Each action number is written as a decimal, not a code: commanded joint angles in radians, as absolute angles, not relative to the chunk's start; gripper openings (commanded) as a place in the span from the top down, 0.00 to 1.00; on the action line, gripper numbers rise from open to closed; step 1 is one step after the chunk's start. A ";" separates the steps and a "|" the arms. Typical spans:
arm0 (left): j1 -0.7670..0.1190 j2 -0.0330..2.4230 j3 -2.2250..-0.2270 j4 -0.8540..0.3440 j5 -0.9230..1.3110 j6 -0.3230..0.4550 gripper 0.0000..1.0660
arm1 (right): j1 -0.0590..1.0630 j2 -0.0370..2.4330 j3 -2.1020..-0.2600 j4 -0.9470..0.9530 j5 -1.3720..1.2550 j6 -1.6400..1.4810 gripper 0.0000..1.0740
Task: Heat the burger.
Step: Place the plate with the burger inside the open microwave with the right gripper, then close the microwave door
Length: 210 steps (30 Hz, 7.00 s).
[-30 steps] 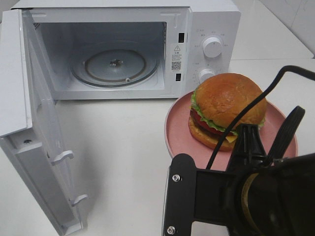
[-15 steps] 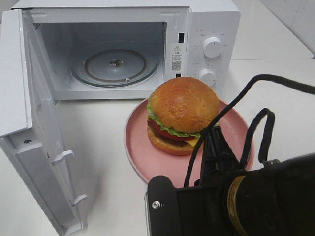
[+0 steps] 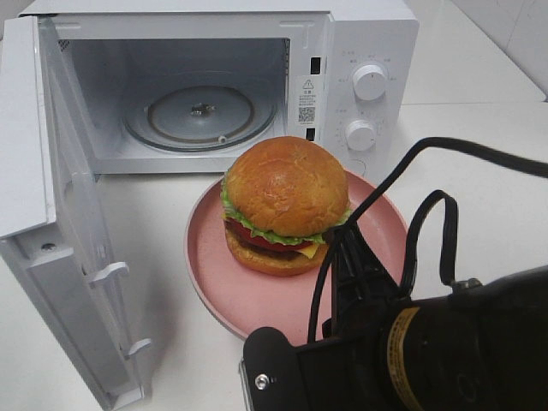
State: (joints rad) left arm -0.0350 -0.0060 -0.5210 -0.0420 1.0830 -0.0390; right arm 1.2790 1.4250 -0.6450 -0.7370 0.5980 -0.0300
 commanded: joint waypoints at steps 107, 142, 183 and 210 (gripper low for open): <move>-0.040 -0.020 -0.518 -0.050 1.069 -0.041 0.06 | 0.714 1.782 -1.046 -0.220 0.256 -1.212 1.00; -0.040 -0.020 -0.518 -0.050 1.069 -0.041 0.06 | 0.711 2.127 -1.574 -0.245 0.485 -1.084 1.00; -0.040 -0.020 -0.518 -0.049 1.069 -0.041 0.06 | 0.676 2.429 -2.087 -0.243 0.626 -1.024 1.00; -0.040 -0.020 -0.518 -0.049 1.069 -0.041 0.06 | 0.676 2.432 -2.073 -0.209 0.651 -0.997 0.48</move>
State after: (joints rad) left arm -0.0350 -0.0060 -0.5210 -0.0420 1.0830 -0.0390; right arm 0.6800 2.4430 -2.0760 -0.2190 0.6480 -1.0010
